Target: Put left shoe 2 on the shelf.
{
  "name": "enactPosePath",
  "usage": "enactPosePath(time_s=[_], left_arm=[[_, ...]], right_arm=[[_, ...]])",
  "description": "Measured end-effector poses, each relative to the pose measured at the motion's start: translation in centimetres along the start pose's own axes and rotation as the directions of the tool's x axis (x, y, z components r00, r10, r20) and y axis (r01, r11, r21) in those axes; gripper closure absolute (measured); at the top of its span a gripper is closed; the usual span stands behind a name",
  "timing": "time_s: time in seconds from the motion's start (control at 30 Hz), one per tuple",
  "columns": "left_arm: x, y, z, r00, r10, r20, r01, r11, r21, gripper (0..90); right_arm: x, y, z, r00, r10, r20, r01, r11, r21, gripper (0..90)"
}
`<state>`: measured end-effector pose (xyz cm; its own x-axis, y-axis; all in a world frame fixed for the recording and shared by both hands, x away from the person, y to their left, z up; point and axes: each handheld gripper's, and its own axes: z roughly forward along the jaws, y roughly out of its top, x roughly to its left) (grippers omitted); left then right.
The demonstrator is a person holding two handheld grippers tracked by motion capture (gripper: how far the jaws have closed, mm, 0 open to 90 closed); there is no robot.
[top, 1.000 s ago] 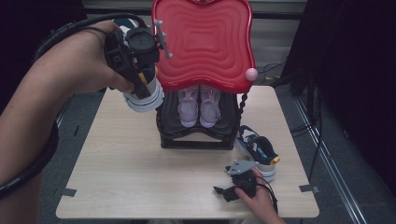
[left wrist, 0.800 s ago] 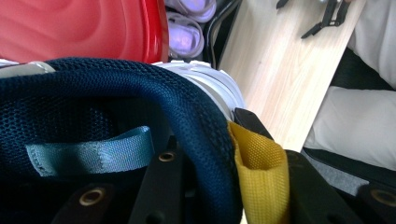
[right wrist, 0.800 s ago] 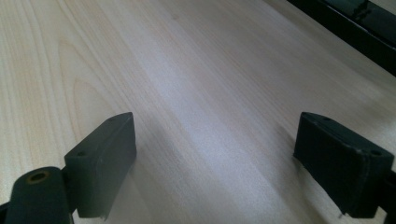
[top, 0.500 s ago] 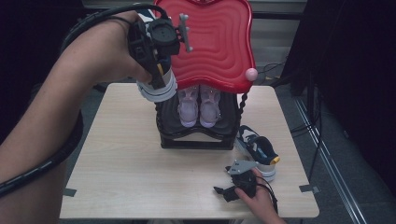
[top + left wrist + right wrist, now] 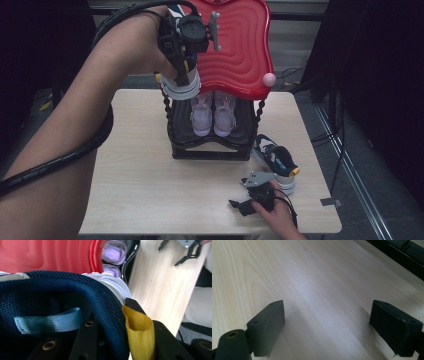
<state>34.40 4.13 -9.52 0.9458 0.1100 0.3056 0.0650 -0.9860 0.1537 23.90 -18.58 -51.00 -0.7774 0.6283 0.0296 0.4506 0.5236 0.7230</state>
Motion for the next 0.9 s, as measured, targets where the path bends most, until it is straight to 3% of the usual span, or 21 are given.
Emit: enactPosePath(time_s=[0.2,0.23,0.3,0.43,0.47,0.5,0.53,0.73,0.9], left_arm=[[1.2,0.9,0.5,0.9997,0.022,-0.009,-0.022,0.9997,0.01,73.4],[1.2,1.1,0.6,0.9999,0.005,-0.01,-0.005,1.0,0.006,73.3],[1.6,1.5,0.7,0.9993,0.031,-0.022,-0.031,0.9994,0.013,73.3],[2.1,2.2,1.1,0.9992,0.032,-0.024,-0.032,0.9994,0.011,73.2],[2.3,2.4,1.1,0.9983,0.051,-0.027,-0.051,0.9986,0.014,73.2],[2.3,2.6,1.3,0.9989,0.038,-0.026,-0.038,0.9992,0.012,73.2],[2.4,2.8,1.4,0.9977,0.063,-0.026,-0.062,0.9978,0.022,73.2],[3.0,3.8,2.0,0.9955,0.089,-0.033,-0.088,0.9959,0.021,73.2],[3.7,4.1,2.5,0.9951,0.09,-0.039,-0.089,0.9956,0.028,72.9]], right_arm=[[0.0,0.0,0.0,1.0,0.001,0.0,-0.001,1.0,0.0,12.3],[0.0,0.0,0.0,1.0,0.0,0.0,0.0,1.0,0.0,12.3],[0.0,0.0,0.0,1.0,0.0,0.0,0.0,1.0,0.0,12.3],[0.0,0.0,0.0,1.0,0.0,0.0,0.0,1.0,0.0,12.3],[0.0,0.0,0.0,1.0,0.001,0.0,-0.001,1.0,0.0,12.3],[0.0,0.0,0.0,1.0,0.0,0.0,0.0,1.0,0.0,12.3],[0.0,0.0,0.0,1.0,0.0,0.0,0.0,1.0,0.0,12.3],[0.0,0.0,0.0,1.0,0.001,0.0,-0.001,1.0,0.0,12.3],[0.0,0.0,0.0,1.0,0.001,0.0,-0.001,1.0,0.0,12.3]])
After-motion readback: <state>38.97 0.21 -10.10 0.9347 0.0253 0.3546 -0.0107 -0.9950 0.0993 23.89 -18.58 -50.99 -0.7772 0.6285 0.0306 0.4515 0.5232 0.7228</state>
